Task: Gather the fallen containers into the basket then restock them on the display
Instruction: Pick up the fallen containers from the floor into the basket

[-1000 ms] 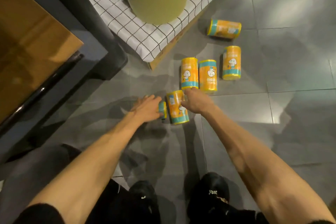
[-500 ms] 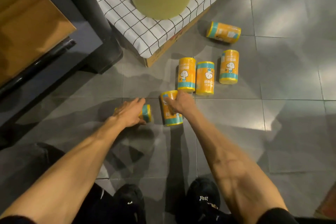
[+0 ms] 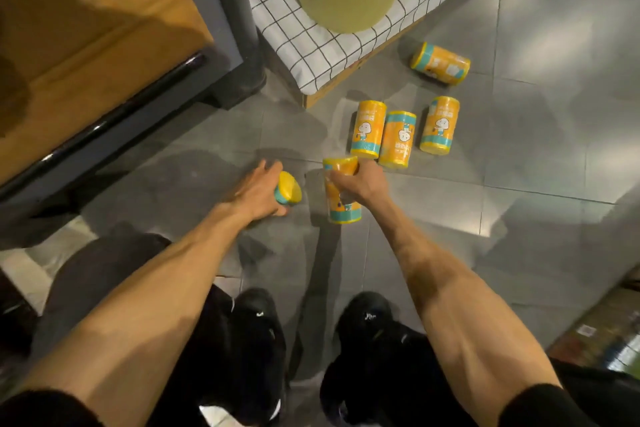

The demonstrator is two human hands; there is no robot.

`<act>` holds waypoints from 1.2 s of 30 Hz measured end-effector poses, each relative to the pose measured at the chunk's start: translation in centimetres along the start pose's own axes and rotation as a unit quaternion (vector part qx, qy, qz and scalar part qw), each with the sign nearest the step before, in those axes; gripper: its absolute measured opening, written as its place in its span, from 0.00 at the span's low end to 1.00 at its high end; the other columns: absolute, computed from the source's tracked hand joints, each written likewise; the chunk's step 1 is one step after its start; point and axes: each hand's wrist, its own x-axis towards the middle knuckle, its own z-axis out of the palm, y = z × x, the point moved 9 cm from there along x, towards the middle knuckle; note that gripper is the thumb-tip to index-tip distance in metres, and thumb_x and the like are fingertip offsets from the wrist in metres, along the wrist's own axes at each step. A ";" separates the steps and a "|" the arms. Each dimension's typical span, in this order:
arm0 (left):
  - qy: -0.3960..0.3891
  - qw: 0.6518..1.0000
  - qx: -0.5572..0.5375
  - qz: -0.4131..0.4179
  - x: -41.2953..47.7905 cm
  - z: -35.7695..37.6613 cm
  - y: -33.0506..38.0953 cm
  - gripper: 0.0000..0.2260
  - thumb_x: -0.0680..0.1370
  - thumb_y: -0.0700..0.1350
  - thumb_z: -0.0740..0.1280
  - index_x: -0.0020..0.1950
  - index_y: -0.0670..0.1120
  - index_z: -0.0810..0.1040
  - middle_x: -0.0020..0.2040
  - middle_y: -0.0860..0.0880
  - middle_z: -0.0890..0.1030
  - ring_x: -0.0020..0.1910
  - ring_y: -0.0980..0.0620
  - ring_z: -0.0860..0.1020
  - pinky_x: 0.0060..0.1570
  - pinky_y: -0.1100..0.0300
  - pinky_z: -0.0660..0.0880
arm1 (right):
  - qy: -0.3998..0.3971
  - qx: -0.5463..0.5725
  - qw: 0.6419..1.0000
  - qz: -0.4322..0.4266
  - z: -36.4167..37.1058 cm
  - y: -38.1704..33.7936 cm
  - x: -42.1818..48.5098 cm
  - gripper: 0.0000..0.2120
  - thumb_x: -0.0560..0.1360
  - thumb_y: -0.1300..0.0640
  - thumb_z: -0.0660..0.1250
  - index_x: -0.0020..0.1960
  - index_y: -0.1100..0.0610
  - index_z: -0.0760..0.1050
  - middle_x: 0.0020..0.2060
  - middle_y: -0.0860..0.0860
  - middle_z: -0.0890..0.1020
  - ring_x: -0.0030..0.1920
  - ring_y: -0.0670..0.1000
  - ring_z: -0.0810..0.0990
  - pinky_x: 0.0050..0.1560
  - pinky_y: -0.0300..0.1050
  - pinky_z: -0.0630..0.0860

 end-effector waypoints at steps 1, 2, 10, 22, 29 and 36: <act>0.007 0.999 -0.035 -0.010 -2.0 -1.3 0.7 0.34 0.65 0.51 0.79 0.64 0.43 0.66 0.65 0.40 0.68 0.62 0.37 0.72 0.55 0.49 0.71 | 0.001 0.004 1.000 -0.011 -1.4 -1.1 -2.1 0.16 0.71 0.46 0.73 0.48 0.57 0.74 0.37 0.49 0.80 0.34 0.47 0.79 0.34 0.36 0.73; 0.020 0.997 -0.070 -0.022 -4.1 -2.7 1.4 0.34 0.65 0.51 0.79 0.64 0.43 0.66 0.63 0.41 0.69 0.61 0.37 0.72 0.53 0.49 0.71 | 0.005 0.017 1.000 -0.020 -3.0 -2.1 -4.2 0.18 0.70 0.45 0.74 0.50 0.56 0.75 0.41 0.49 0.82 0.38 0.48 0.81 0.38 0.39 0.76; 0.129 0.953 -0.263 -0.072 -23.2 -17.3 7.0 0.28 0.66 0.49 0.79 0.60 0.45 0.69 0.57 0.46 0.72 0.57 0.45 0.73 0.51 0.55 0.70 | -0.012 0.099 0.994 -0.038 -16.4 -10.5 -22.8 0.17 0.71 0.50 0.76 0.54 0.58 0.79 0.47 0.49 0.85 0.43 0.45 0.83 0.42 0.39 0.78; 0.315 0.817 -0.476 -0.081 -49.9 -31.4 15.6 0.30 0.62 0.56 0.80 0.58 0.49 0.71 0.50 0.56 0.78 0.47 0.64 0.77 0.45 0.69 0.73 | -0.079 0.097 0.980 -0.156 -28.6 -22.5 -46.4 0.16 0.68 0.52 0.78 0.51 0.56 0.78 0.43 0.49 0.85 0.42 0.48 0.83 0.45 0.43 0.80; 0.443 0.711 -0.533 -0.119 -62.8 -33.3 15.2 0.34 0.60 0.65 0.77 0.60 0.51 0.71 0.53 0.54 0.78 0.52 0.55 0.79 0.53 0.50 0.79 | -0.147 0.048 0.945 -0.290 -30.1 -31.0 -55.3 0.16 0.67 0.52 0.79 0.52 0.52 0.79 0.43 0.48 0.85 0.44 0.46 0.83 0.47 0.43 0.80; 0.556 0.641 -0.503 -0.160 -76.6 -35.1 11.6 0.31 0.62 0.56 0.79 0.58 0.47 0.72 0.50 0.56 0.78 0.48 0.64 0.78 0.49 0.59 0.77 | -0.243 -0.042 0.872 -0.423 -24.3 -38.5 -66.6 0.23 0.67 0.54 0.79 0.59 0.50 0.75 0.50 0.44 0.82 0.48 0.41 0.80 0.47 0.35 0.78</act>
